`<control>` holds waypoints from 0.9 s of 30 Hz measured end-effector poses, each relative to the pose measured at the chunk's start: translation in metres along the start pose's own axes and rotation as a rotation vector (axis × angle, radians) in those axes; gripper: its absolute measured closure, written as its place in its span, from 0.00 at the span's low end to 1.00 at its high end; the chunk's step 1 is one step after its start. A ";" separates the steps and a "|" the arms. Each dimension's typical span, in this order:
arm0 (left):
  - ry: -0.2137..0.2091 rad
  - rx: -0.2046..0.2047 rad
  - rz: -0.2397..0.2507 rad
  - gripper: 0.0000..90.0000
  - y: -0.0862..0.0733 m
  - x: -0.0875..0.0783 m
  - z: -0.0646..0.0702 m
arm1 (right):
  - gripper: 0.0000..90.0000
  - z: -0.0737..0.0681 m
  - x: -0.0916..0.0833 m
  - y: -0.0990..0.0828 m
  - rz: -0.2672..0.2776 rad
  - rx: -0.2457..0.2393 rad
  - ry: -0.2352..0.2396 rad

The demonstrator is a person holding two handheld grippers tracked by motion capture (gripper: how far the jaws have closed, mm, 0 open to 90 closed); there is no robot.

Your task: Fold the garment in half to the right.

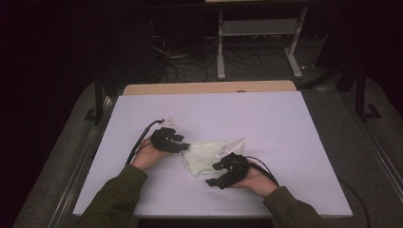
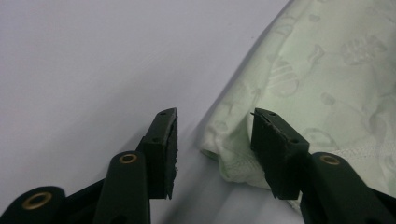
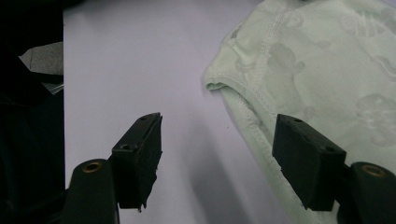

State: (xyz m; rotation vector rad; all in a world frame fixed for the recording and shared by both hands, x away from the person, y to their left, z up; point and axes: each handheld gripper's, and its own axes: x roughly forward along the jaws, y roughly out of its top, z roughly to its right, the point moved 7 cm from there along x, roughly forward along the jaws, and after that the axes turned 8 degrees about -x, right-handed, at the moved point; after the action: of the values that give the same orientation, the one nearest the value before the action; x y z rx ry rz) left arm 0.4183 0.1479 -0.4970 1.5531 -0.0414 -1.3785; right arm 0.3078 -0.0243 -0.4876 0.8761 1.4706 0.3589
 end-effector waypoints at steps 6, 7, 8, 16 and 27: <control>-0.007 0.012 -0.014 0.66 -0.002 0.004 0.004 | 0.36 0.000 0.000 0.000 -0.002 0.002 -0.001; -0.011 0.009 -0.015 0.68 -0.002 0.004 0.005 | 0.36 0.000 0.000 0.000 -0.001 0.001 -0.002; -0.015 0.008 -0.014 0.69 -0.002 0.004 0.005 | 0.36 0.000 0.000 0.000 0.000 -0.001 -0.003; -0.046 0.001 -0.015 0.78 -0.002 0.005 0.007 | 0.36 0.001 0.000 0.001 0.004 0.003 -0.007; -0.072 -0.013 -0.025 0.90 -0.002 0.005 0.009 | 0.43 0.004 0.001 0.008 0.016 0.035 -0.028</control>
State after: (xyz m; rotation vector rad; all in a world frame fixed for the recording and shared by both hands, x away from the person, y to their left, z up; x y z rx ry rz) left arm 0.4116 0.1401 -0.5004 1.4976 -0.0579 -1.4512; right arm 0.3140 -0.0193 -0.4834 0.9180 1.4488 0.3326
